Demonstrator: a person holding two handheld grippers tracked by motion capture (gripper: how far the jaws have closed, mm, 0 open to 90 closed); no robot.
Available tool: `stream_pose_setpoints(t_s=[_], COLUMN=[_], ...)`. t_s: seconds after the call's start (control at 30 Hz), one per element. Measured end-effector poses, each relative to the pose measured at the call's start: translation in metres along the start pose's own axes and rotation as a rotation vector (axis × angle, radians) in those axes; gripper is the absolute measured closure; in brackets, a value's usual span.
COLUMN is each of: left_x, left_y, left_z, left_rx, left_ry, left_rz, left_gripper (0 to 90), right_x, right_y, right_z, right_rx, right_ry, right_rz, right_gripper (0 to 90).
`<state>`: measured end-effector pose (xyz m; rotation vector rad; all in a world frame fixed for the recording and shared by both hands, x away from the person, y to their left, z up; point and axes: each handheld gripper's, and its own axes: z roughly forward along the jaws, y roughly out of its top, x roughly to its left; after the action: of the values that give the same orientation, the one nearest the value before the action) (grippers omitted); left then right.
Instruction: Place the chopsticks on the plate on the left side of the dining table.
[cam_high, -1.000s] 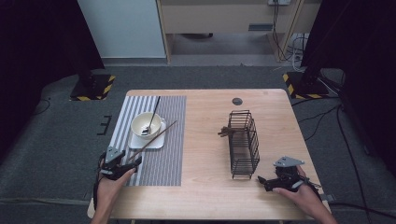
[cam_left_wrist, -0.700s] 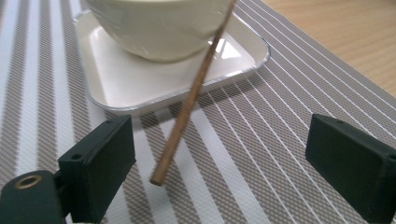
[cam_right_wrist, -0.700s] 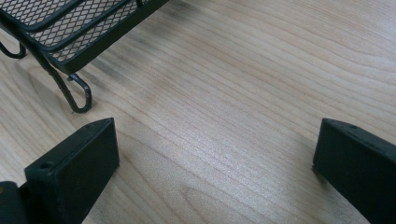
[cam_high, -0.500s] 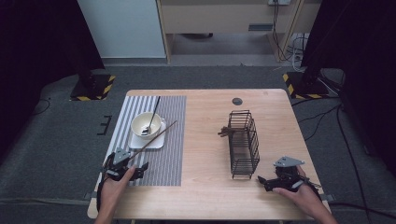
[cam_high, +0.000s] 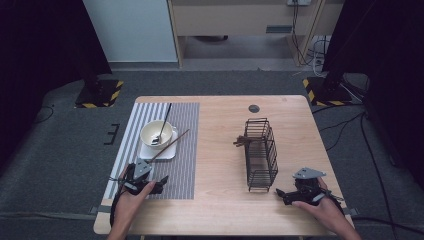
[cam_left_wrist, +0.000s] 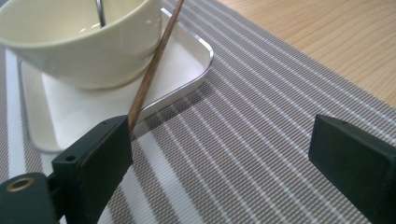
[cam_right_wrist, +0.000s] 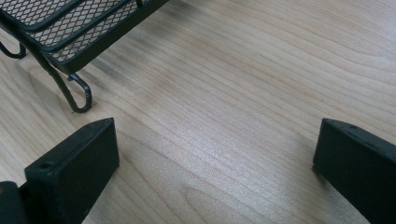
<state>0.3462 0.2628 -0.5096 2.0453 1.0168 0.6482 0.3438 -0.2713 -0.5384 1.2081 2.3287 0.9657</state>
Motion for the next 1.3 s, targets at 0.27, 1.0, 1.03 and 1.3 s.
stream_pose_setpoints(t_s=[0.27,1.0,1.03,1.3], left_x=[-0.020,-0.048,-0.048,-0.049], left_y=[0.013,0.061,0.063,0.072], left_z=[0.009,0.032,0.034,0.041], left_rx=[-0.005,-0.046,-0.044,-0.065], left_ry=[-0.014,-0.191,-0.191,-0.227], left_rz=[0.050,-0.020,-0.017,-0.062], left_gripper=[4.1,4.2,4.2,3.3], right_x=[0.000,0.000,0.000,-0.001], right_y=[0.000,0.000,0.000,0.000], right_z=[0.000,0.000,0.000,0.000], right_rx=[0.001,0.001,0.001,0.001], right_ry=[0.003,0.003,0.003,0.003], right_rz=[-0.005,-0.006,-0.006,-0.006], right_gripper=[0.2,0.2,0.1,0.2])
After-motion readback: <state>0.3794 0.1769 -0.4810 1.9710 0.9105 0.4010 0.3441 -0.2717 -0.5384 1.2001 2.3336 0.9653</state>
